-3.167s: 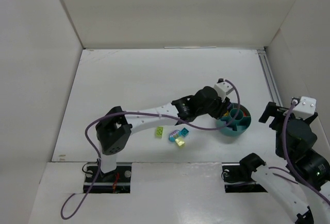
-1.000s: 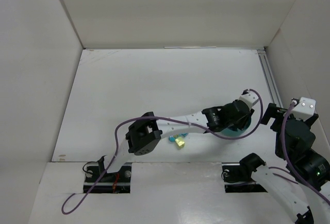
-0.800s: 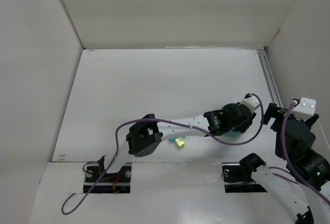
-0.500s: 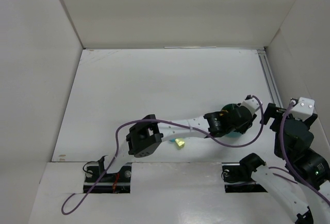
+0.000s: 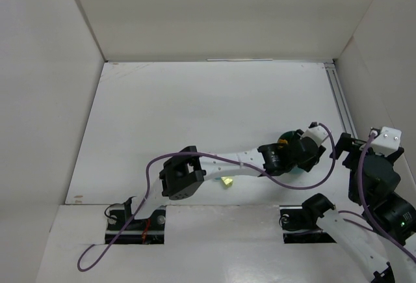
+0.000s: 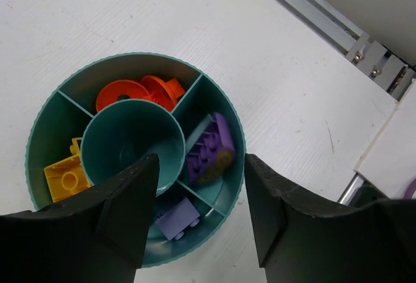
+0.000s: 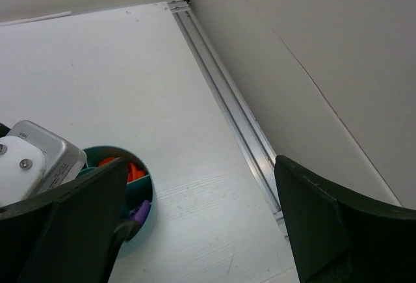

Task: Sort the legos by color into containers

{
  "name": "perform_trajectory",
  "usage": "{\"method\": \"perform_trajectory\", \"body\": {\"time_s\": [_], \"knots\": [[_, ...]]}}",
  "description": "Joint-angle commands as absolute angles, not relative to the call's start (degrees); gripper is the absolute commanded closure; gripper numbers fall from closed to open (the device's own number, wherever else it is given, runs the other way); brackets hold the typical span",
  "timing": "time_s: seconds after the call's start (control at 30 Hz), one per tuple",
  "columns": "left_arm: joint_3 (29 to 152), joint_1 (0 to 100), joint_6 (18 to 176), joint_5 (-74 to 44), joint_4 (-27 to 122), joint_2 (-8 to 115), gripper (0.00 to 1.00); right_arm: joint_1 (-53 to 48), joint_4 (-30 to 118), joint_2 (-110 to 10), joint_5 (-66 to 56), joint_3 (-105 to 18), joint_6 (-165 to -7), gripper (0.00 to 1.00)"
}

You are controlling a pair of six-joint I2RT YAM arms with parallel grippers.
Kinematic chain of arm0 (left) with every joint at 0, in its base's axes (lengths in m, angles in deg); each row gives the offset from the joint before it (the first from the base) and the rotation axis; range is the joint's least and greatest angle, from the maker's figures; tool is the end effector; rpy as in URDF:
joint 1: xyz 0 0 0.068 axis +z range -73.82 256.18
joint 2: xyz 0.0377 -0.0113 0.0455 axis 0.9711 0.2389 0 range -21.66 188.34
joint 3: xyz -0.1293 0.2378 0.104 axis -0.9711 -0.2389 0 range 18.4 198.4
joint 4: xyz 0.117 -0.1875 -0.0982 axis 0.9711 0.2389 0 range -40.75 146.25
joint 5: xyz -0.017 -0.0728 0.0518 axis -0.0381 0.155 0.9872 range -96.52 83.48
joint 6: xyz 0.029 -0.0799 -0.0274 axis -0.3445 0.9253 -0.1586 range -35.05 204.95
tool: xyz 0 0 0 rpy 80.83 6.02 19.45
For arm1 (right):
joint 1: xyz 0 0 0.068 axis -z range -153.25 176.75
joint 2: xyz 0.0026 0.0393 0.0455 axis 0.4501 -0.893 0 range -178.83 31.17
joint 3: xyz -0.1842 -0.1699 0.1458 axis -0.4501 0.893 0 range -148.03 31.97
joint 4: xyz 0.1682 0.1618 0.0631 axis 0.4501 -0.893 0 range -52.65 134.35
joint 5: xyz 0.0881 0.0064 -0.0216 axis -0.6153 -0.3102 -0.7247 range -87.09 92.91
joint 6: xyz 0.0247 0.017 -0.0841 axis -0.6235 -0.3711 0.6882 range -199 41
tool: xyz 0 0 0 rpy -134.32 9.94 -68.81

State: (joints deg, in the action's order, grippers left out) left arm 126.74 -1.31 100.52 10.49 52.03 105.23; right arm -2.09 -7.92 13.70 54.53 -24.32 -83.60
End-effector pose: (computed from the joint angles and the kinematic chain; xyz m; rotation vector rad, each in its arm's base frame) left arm 0.1442 -0.5420 0.2698 0.8536 1.8194 -0.7854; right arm 0.0373 -0.0507 0.3565 0.2638 1.7105 -0.3819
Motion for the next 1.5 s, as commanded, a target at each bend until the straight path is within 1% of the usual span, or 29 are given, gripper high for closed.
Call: {"method": "perform_trajectory", "body": {"time_s": [0.0, 0.1, 0.13, 0.2, 0.4, 0.5, 0.53, 0.57, 0.63, 0.7, 0.73, 0.77, 0.83, 0.9, 0.93, 0.97, 1.03, 1.07, 1.1, 1.13, 1.17, 1.2, 1.23, 1.3, 1.33, 1.47], "knots": [[128.26, -1.60, 101.56, 14.47, 52.59, 104.55, 0.49, -1.81, -5.57, 13.95, 53.27, -24.45, -82.60, 0.01], [128.27, -1.60, 102.08, 15.01, 53.11, 104.55, 0.49, -1.81, -5.04, 13.95, 53.27, -24.45, -82.60, 0.01], [128.27, -1.60, 102.09, 15.01, 53.11, 104.55, 0.45, -1.81, -5.04, 13.95, 53.27, -24.45, -82.60, 0.01], [128.27, -1.60, 102.09, 15.01, 53.11, 103.85, 0.42, -1.81, -5.04, 13.42, 53.27, -24.45, -82.60, 0.01], [125.03, -1.60, 98.59, 15.72, 50.05, 97.27, 0.26, -1.81, -4.51, 12.89, 53.27, -24.45, -80.94, 0.01], [123.87, -1.60, 97.35, 17.29, 49.51, 93.84, 0.22, -1.81, -3.46, 12.19, 52.66, -25.07, -80.40, 0.01], [122.48, -1.60, 97.34, 17.30, 49.51, 92.96, 0.19, -1.81, -2.59, 11.67, 52.66, -25.59, -78.92, 0.01], [121.77, -1.60, 96.73, 17.99, 49.51, 91.99, 0.14, -1.81, -2.06, 11.05, 51.87, -25.60, -78.13, 0.01], [120.10, -1.60, 96.20, 18.79, 48.81, 88.66, 0.07, -1.81, -0.74, 10.35, 50.20, -26.12, -76.80, 0.01], [116.85, -0.38, 96.20, 18.79, 48.81, 86.02, 0.04, -1.81, 0.31, 9.64, 48.19, -26.65, -74.87, 0.01], [115.36, -0.37, 96.98, 18.79, 48.81, 82.79, 0.02, -1.81, 1.02, 8.86, 46.96, -26.65, -73.82, 0.01], [111.52, 1.19, 97.51, 17.92, 48.81, 81.01, 0.01, -1.81, 2.59, 7.89, 45.46, -26.65, -71.55, 0.01], [107.02, 2.78, 99.44, 17.91, 48.81, 77.15, 0.01, -1.81, 4.36, 6.57, 40.13, -26.65, -69.08, 0.01], [99.92, 5.76, 103.74, 17.91, 49.42, 70.82, 0.01, -1.81, 6.64, 3.42, 35.80, -26.65, -65.40, 0.01], [97.44, 7.00, 105.76, 18.70, 50.12, 68.54, 0.01, -1.81, 6.65, 1.92, 31.69, -26.13, -64.59, 0.01], [94.89, 8.32, 107.69, 19.31, 51.69, 63.82, 0.01, -1.81, 7.52, 0.34, 29.30, -26.12, -63.80, 0.01], [87.16, 12.79, 115.51, 19.93, 54.24, 59.05, 0.01, -1.81, 10.15, -4.58, 23.42, -24.20, -60.28, 0.01], [84.52, 14.55, 117.97, 19.24, 57.04, 56.67, 0.01, -1.81, 11.21, -6.08, 17.12, -23.41, -59.23, 0.01], [81.89, 16.22, 120.61, 19.23, 58.55, 52.30, 0.01, -1.81, 14.18, -7.66, 13.32, -21.31, -57.74, 0.01], [76.38, 19.11, 124.64, 19.23, 59.61, 50.17, 0.01, -2.51, 15.51, -10.37, 9.71, -20.33, -54.68, 0.01], [73.80, 20.53, 126.42, 18.62, 60.66, 48.32, 0.01, -3.12, 16.74, -11.79, 2.72, -19.45, -52.82, 0.01], [71.42, 21.50, 128.44, 18.62, 63.20, 45.08, 0.01, -5.48, 17.97, -13.02, -0.14, -18.66, -50.80, 0.01], [67.40, 23.43, 129.93, 18.62, 64.35, 43.57, 0.01, -7.33, 19.64, -15.47, -1.64, -17.35, -48.78, 0.01], [63.95, 24.93, 133.80, 18.00, 66.90, 40.84, 0.01, -11.37, 19.66, -18.30, -1.66, -17.34, -48.23, 0.01], [61.06, 25.55, 134.77, 17.48, 66.91, 38.31, 0.01, -15.31, 20.18, -19.96, -0.27, -17.34, -48.23, 0.01], [54.99, 29.85, 136.01, 12.91, 65.78, 33.72, 0.01, -21.13, 20.18, -31.37, 6.94, -16.72, -50.77, 0.01]]}}
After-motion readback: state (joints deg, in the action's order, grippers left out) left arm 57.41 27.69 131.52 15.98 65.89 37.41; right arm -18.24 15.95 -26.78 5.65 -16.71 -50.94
